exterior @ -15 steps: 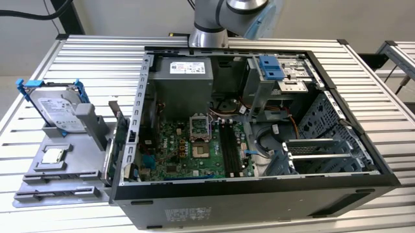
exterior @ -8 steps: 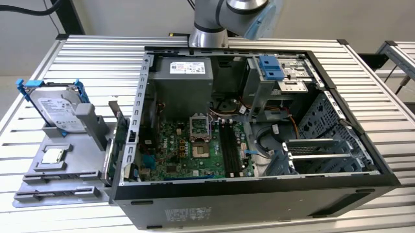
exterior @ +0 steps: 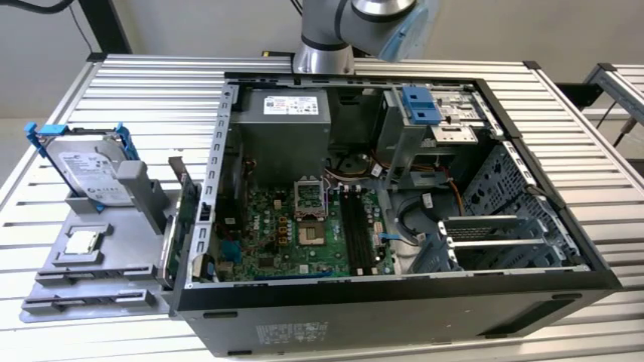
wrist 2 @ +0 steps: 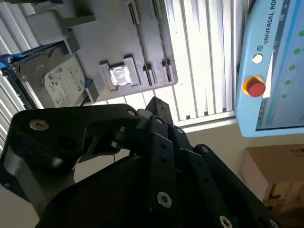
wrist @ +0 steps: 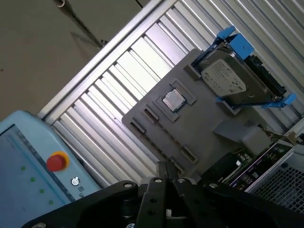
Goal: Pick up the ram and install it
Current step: 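Pick up the ram and move it above insertion slot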
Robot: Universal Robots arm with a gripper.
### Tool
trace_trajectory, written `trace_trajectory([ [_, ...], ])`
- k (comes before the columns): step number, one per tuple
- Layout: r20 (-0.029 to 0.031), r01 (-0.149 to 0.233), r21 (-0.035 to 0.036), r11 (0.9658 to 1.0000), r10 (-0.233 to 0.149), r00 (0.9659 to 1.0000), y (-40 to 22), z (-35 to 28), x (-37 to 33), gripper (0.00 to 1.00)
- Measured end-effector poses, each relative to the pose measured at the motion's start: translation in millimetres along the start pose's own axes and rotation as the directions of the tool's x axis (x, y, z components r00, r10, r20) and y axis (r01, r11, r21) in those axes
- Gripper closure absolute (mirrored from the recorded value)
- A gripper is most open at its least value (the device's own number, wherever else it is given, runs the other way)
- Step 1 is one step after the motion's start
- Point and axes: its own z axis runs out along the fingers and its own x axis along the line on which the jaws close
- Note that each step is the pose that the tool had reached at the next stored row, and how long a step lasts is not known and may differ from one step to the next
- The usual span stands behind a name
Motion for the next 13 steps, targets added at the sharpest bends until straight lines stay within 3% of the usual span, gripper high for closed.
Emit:
trace_trajectory([
  [3, -0.0004, 0.054, 0.0010, 0.9985, -0.054, 0.9985, 0.1, 0.0, 0.0, 1.00],
  [7, -0.0002, 0.126, 0.0033, 0.9920, -0.126, 0.9920, 0.0, 0.1, 0.0, 1.00],
  [11, -0.0001, 0.198, 0.0056, 0.9802, -0.198, 0.9802, 0.0, 0.4, 0.0, 1.00],
  [13, 0.0002, 0.234, 0.0072, 0.9722, -0.234, 0.9723, 0.0, 0.5, 0.0, 1.00],
])
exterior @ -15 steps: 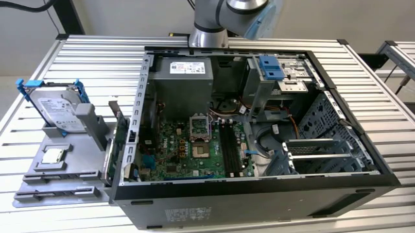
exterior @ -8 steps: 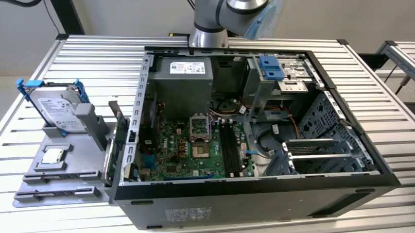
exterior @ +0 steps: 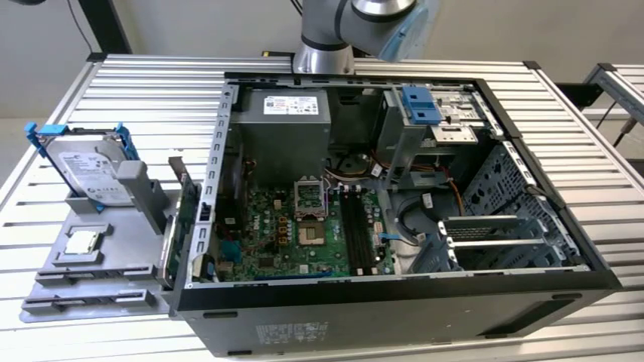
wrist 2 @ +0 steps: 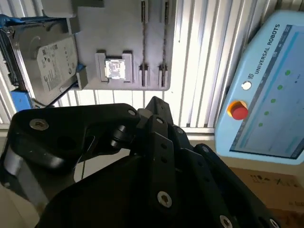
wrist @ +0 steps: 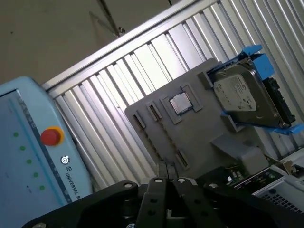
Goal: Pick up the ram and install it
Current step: 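Pick up the ram and move it above insertion slot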
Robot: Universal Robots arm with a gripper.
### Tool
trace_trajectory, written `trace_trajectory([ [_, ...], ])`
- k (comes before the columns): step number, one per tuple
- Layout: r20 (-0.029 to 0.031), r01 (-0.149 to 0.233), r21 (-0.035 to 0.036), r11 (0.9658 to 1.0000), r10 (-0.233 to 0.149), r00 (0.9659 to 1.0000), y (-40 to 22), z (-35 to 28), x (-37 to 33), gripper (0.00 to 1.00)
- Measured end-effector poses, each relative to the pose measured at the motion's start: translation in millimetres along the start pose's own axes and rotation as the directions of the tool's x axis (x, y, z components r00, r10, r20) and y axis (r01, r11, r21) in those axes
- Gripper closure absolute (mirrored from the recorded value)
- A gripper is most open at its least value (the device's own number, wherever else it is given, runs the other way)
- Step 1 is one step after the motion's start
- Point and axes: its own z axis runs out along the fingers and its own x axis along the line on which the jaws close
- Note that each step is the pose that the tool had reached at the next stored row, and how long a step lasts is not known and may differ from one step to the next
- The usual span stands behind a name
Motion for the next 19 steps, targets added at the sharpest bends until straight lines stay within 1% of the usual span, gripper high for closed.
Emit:
trace_trajectory([
  [2, 0.0007, 0.035, 0.0019, 0.9994, -0.035, 0.9994, 0.0, 0.2, 0.0, 1.00],
  [5, 0.0016, 0.081, 0.0049, 0.9967, -0.081, 0.9967, 0.0, 0.3, 0.0, 1.00],
  [8, 0.0023, 0.125, 0.0080, 0.9922, -0.125, 0.9922, 0.0, 0.4, 0.0, 1.00],
  [11, 0.0030, 0.165, 0.0108, 0.9862, -0.165, 0.9863, 0.0, 0.4, 0.0, 1.00],
  [13, 0.0035, 0.192, 0.0130, 0.9814, -0.192, 0.9815, 0.0, 0.5, 0.0, 1.00],
  [15, 0.0039, 0.222, 0.0156, 0.9749, -0.222, 0.9750, 0.0, 0.6, 0.0, 1.00],
  [18, 0.0039, 0.274, 0.0174, 0.9615, -0.274, 0.9616, 0.0, 0.7, 0.0, 1.00],
  [19, 0.0038, 0.292, 0.0176, 0.9562, -0.292, 0.9563, 0.0, 0.7, 0.0, 1.00],
])
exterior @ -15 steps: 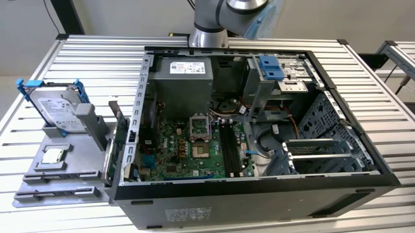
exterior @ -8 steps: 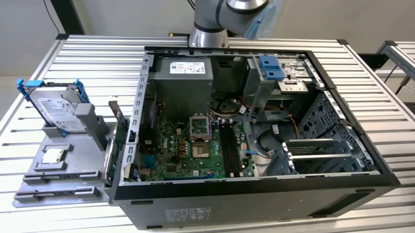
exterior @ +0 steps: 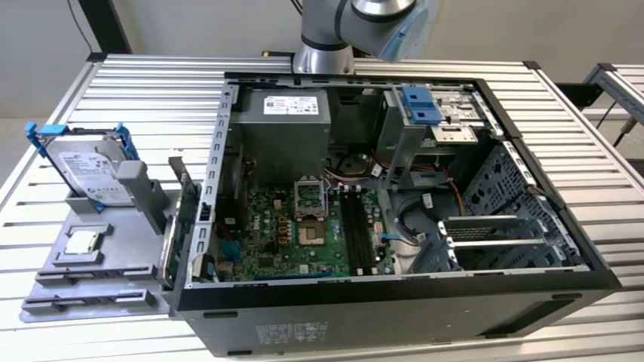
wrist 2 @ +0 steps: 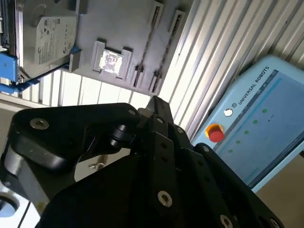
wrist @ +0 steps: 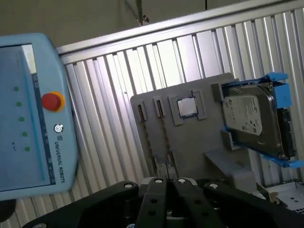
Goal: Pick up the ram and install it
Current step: 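Pick up the ram and move it above insertion slot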
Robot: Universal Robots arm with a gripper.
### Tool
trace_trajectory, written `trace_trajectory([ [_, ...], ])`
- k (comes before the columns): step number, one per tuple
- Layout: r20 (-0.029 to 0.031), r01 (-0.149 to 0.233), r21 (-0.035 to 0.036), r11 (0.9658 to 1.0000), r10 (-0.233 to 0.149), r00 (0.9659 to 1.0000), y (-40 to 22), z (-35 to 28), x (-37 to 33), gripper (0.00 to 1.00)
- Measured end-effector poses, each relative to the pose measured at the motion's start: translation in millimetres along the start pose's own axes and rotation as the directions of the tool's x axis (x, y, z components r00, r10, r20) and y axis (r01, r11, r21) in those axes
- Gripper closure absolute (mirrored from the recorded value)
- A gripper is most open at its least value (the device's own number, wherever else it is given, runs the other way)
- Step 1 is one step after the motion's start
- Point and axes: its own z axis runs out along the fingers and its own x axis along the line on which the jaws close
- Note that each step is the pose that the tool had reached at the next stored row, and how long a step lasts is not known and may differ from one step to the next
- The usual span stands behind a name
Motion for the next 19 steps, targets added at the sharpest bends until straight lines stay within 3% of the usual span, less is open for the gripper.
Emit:
trace_trajectory([
  [4, 0.0007, 0.072, -0.0012, 0.9974, -0.072, 0.9974, 0.1, 0.2, 0.0, 1.00],
  [8, 0.0011, 0.144, -0.0030, 0.9895, -0.144, 0.9895, 0.0, 0.4, 0.0, 1.00],
  [12, 0.0016, 0.217, -0.0048, 0.9761, -0.217, 0.9761, 0.1, 0.7, 0.0, 1.00],
  [19, 0.0025, 0.320, -0.0074, 0.9474, -0.320, 0.9475, 0.1, 0.9, 0.0, 1.00],
])
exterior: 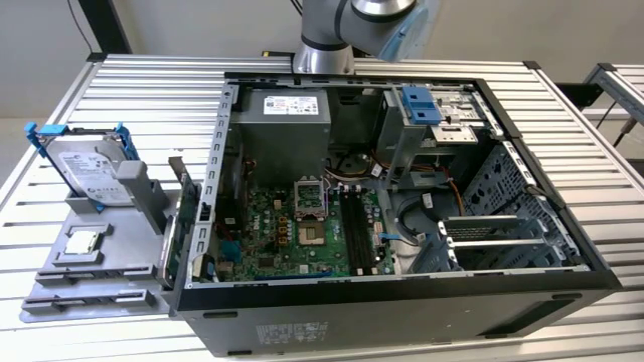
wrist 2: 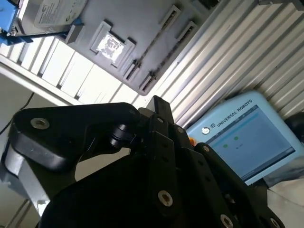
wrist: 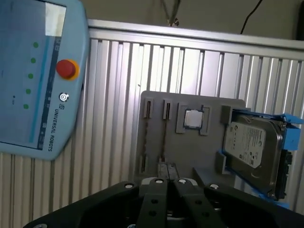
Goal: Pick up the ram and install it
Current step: 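Pick up the ram and move it above insertion slot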
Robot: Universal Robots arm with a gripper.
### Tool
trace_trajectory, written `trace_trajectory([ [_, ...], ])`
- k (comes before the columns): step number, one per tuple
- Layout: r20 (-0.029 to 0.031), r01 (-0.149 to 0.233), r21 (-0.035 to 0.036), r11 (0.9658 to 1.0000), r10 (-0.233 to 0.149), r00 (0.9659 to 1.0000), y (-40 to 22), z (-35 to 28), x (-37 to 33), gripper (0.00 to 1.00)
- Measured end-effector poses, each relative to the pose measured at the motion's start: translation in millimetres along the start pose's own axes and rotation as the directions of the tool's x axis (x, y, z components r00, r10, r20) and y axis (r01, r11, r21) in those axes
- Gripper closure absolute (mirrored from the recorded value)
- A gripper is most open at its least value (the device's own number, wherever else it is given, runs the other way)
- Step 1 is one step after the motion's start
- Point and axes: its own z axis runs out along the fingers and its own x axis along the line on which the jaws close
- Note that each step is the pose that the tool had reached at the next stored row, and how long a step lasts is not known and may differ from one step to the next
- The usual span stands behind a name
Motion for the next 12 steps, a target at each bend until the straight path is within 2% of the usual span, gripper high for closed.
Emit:
trace_trajectory([
  [3, 0.0001, 0.029, -0.0007, 0.9996, -0.029, 0.9996, 0.0, 0.1, 0.0, 1.00],
  [9, 0.0001, 0.030, -0.0008, 0.9995, -0.030, 0.9995, 0.0, 0.0, 0.1, 1.00],
  [10, 0.0000, 0.030, -0.0009, 0.9995, -0.030, 0.9995, -0.1, 0.0, 0.1, 0.00],
  [12, 0.0002, 0.030, -0.0007, 0.9995, -0.030, 0.9995, 0.0, 0.1, 0.2, 0.00],
])
